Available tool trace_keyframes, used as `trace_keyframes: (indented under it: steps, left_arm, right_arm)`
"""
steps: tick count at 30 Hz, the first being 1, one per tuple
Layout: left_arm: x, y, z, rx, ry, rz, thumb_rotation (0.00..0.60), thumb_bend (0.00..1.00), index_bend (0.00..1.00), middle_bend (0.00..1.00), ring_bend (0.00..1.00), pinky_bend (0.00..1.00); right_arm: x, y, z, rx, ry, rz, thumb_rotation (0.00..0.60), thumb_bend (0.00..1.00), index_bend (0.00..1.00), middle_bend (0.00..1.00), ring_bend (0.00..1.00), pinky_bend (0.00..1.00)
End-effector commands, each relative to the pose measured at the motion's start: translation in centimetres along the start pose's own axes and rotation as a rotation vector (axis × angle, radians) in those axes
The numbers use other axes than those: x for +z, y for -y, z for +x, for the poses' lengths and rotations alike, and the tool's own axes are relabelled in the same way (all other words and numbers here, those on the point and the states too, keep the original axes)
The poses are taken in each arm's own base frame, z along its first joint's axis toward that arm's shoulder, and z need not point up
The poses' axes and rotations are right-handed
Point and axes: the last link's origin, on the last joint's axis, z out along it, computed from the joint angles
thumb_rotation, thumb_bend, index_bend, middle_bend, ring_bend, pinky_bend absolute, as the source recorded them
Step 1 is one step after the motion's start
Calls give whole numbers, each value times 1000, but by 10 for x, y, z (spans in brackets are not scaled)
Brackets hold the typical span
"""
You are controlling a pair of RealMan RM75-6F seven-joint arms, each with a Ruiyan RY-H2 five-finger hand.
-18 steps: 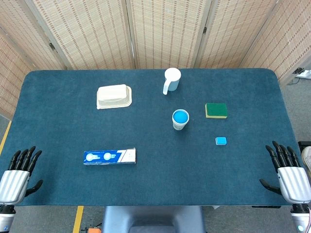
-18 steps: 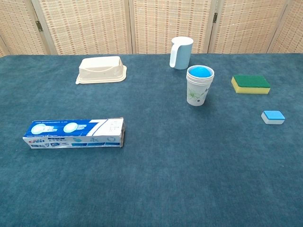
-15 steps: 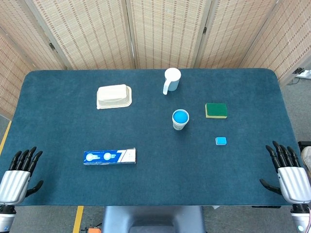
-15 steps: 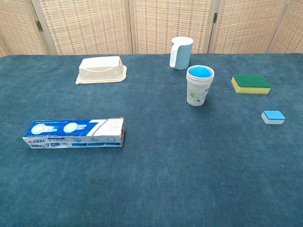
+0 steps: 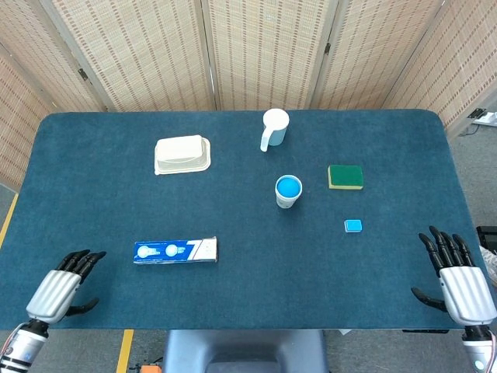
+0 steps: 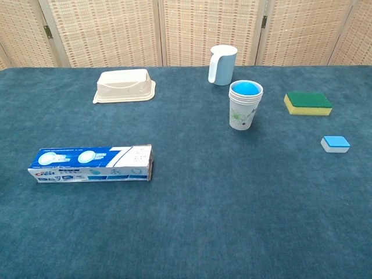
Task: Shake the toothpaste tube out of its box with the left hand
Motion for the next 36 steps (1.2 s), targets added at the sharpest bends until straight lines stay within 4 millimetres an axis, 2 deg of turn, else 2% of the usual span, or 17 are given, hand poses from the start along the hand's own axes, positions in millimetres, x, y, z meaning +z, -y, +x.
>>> trace_keyframes:
  steps: [1,4,10,17,29,36]
  left_arm:
    - [28,-17,9,-63,72,-52,600,252,147,277,193,253]
    - [45,-28,8,-64,51,-57,600,252,167,308,218,303]
    - [73,-33,5,-67,45,23,600,251,139,283,169,260]
    - [94,-42,-9,-71,41,90,600,246,137,257,166,237]
    - [116,-57,-28,-74,89,79,600,246,137,233,159,226]
    - [123,-48,-28,-56,61,120,600,246,160,233,172,226]
  right_arm:
    - [1,-1,0,1,5,10,600,184,0,0,0,0]
    - [1,-1,1,6,9,17,600,184,0,0,0,0]
    - [-3,-1,5,15,-13,27,600,184,0,0,0,0]
    - [-3,-1,4,13,-9,30,600,184,0,0,0,0]
    - [-1,-4,5,24,-5,17,600,184,0,0,0,0]
    - [-2,-5,6,28,-13,14,600,184,0,0,0,0]
